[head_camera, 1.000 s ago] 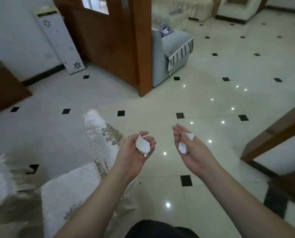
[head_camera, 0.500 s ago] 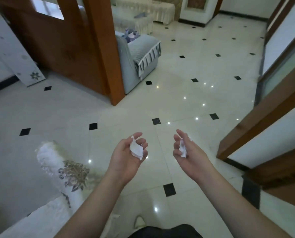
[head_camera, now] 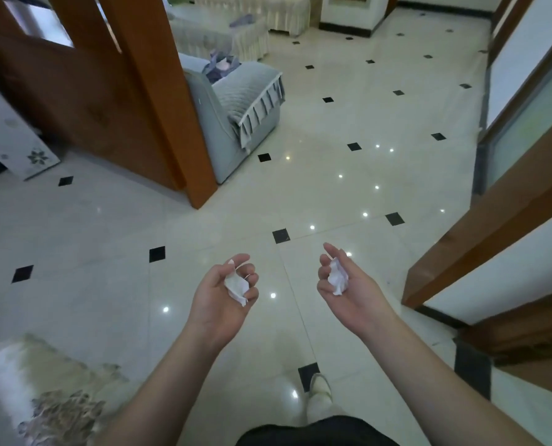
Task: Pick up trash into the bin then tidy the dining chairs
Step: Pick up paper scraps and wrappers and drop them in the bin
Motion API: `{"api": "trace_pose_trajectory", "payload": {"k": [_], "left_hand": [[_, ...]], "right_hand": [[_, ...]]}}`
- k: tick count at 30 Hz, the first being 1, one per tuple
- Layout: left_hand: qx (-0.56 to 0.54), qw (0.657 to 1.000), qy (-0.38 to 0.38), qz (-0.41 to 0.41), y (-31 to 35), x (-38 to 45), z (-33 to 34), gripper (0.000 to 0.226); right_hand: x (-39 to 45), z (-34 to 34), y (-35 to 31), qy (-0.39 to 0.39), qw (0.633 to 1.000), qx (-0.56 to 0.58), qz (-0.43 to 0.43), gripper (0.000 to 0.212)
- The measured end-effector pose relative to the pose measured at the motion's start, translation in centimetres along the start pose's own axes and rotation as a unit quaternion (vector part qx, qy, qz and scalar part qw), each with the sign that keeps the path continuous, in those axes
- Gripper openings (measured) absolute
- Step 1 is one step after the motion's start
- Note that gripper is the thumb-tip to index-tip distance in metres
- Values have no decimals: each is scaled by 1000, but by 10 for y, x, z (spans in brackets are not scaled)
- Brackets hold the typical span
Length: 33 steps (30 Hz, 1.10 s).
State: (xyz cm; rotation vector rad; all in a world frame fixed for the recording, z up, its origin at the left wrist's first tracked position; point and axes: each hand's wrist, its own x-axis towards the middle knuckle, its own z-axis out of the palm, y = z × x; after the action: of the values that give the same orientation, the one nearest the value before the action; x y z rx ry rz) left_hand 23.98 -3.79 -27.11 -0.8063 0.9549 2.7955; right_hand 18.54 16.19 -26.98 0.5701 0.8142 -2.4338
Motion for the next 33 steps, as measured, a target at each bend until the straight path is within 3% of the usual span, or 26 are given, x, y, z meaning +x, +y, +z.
{"api": "trace_pose_trajectory", "payload": {"k": [7, 13, 21, 33], "left_hand": [[-8, 997, 56, 44, 9, 58, 43, 27], [-30, 988, 121, 92, 40, 65, 33, 25], [-104, 965, 160, 178, 120, 78, -27, 31], [-189, 917, 183, 300, 288, 68, -163, 33]], "right_hand": [[67, 9, -67, -36, 998, -36, 25, 25], [117, 51, -58, -79, 988, -90, 99, 28], [190, 142, 13, -129, 963, -153, 181, 31], [262, 335, 196, -214, 905, -268, 253, 30]]}}
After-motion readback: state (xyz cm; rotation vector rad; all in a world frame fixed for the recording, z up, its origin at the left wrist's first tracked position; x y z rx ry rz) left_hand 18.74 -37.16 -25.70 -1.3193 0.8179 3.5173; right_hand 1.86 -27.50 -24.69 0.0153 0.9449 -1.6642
